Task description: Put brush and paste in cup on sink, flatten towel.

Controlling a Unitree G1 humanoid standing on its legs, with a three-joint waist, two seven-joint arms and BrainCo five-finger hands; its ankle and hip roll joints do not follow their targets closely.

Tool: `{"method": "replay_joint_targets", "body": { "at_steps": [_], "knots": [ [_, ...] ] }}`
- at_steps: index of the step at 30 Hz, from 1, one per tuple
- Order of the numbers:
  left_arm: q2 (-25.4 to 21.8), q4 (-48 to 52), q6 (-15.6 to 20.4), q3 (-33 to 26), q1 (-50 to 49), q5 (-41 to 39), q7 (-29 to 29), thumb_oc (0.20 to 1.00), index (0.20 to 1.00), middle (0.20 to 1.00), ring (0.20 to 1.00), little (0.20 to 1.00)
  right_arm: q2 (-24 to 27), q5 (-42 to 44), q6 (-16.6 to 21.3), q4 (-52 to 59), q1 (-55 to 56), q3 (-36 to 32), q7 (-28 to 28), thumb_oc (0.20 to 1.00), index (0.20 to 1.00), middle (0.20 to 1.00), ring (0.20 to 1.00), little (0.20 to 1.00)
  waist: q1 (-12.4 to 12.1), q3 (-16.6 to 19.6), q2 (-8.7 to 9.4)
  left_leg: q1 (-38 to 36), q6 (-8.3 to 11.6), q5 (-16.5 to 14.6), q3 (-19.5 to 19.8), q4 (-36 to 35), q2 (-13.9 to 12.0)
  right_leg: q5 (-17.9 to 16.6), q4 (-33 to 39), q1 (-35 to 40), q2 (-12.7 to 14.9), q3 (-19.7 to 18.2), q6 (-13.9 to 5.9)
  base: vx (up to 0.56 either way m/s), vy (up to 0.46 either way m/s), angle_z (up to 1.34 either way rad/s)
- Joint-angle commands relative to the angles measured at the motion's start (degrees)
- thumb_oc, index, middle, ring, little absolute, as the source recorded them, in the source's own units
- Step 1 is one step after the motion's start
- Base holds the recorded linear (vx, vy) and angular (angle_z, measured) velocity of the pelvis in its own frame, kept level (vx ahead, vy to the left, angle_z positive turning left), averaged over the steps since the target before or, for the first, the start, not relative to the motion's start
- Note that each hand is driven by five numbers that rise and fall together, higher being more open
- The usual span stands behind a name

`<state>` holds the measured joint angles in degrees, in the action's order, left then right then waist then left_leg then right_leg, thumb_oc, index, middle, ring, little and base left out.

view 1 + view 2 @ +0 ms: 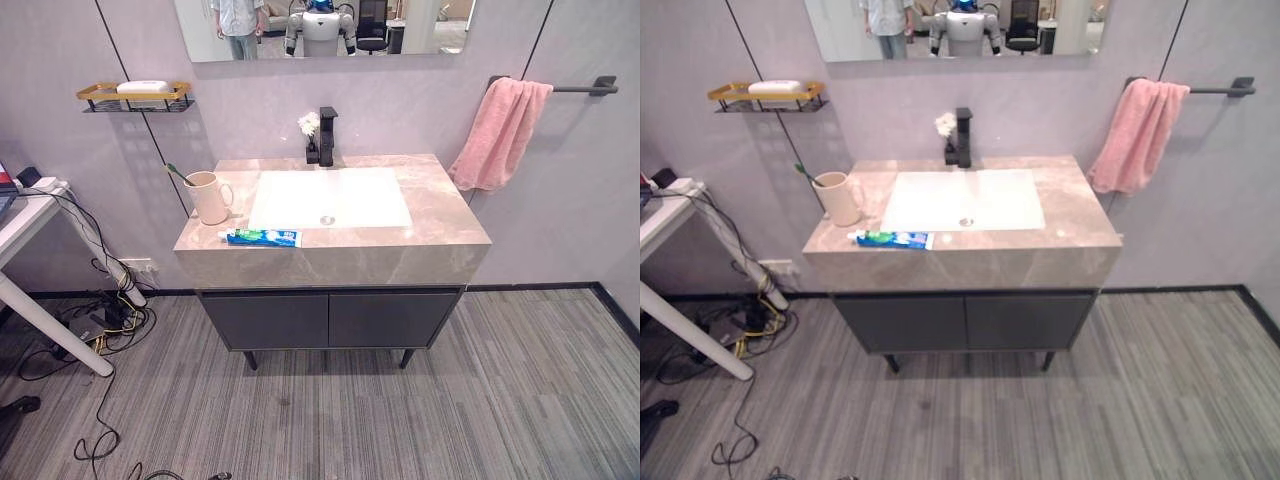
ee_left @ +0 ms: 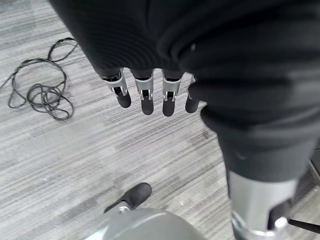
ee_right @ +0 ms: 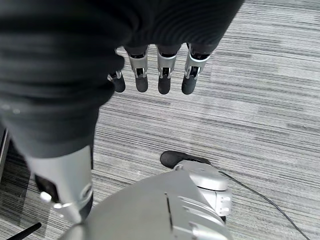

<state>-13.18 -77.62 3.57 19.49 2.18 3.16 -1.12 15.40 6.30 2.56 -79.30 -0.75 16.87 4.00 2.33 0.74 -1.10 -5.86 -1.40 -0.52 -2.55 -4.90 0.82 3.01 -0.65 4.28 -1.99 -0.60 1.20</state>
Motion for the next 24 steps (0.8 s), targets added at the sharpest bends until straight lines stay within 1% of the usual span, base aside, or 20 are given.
{"method": "replay_joint_targets", "body": {
  "at_steps": [1,4,8,13,14,19,24],
  "knots": [
    [0.49,-1.73,1.58,1.66,3.37,0.36,-0.14,1.000,1.000,1.000,1.000,1.000,0.26,2.52,1.05,-2.07,-2.72,0.54,0.14,1.000,1.000,1.000,1.000,1.000,-0.17,0.21,1.88,-1.33,0.63,-1.36,-0.84,0.23,0.69,-2.70,1.84,-0.41,1.88,-3.96,-6.19,0.00,0.000,0.00],
    [0.59,-2.94,1.10,0.01,3.12,-1.27,0.13,1.000,1.000,1.000,1.000,1.000,-0.36,4.74,0.69,-3.25,-2.63,-0.67,0.41,1.000,1.000,1.000,1.000,1.000,-0.28,0.36,1.90,-1.47,0.62,-1.33,-0.81,0.16,0.67,-2.72,1.93,-0.23,1.87,-3.85,-6.14,0.00,0.000,0.00],
    [0.72,-2.46,1.46,0.13,3.02,-1.67,0.04,1.000,1.000,1.000,1.000,1.000,-0.68,3.28,0.94,-3.11,-2.85,0.38,-0.07,1.000,1.000,1.000,1.000,1.000,-0.58,0.36,1.92,-1.76,0.57,-1.46,-0.75,0.24,0.68,-2.67,1.95,0.10,1.87,-3.84,-6.08,0.00,0.000,0.00],
    [0.86,-2.45,1.55,-0.46,2.87,-2.72,0.38,1.000,1.000,1.000,1.000,1.000,-0.92,4.68,1.30,-2.42,-2.80,0.13,-0.07,1.000,1.000,1.000,1.000,1.000,-0.56,0.25,1.92,-1.76,0.61,-1.43,-0.69,0.37,0.69,-2.63,1.85,0.11,1.83,-3.85,-6.04,0.00,0.000,0.00],
    [0.88,-2.37,1.65,-0.19,2.99,-2.51,0.37,1.000,1.000,1.000,1.000,1.000,-1.16,7.17,0.94,-2.61,-2.62,-0.41,0.89,1.000,1.000,1.000,1.000,1.000,-0.55,0.21,1.92,-1.67,0.62,-1.39,-0.56,0.46,0.68,-2.59,1.80,0.04,1.78,-3.72,-6.00,0.00,0.000,0.00],
    [0.76,-2.75,1.67,-0.06,2.88,-2.40,0.50,1.000,1.000,1.000,1.000,1.000,-1.84,13.95,1.56,-1.63,-2.34,-2.89,0.60,1.000,1.000,1.000,1.000,1.000,-0.39,0.15,1.97,-1.64,0.71,-1.26,-0.63,0.45,0.67,-2.44,1.76,0.01,1.64,-3.67,-5.93,0.00,0.000,0.00],
    [0.30,-3.64,1.77,-0.56,2.27,-2.30,0.93,1.000,1.000,1.000,1.000,1.000,-2.65,13.49,1.99,-0.35,-1.71,-1.40,1.04,1.000,1.000,1.000,1.000,1.000,-0.36,0.22,2.22,-1.81,0.88,-1.19,-0.79,0.32,0.52,-2.41,1.89,0.18,1.53,-3.72,-5.80,0.00,0.000,0.00]
  ]
}}
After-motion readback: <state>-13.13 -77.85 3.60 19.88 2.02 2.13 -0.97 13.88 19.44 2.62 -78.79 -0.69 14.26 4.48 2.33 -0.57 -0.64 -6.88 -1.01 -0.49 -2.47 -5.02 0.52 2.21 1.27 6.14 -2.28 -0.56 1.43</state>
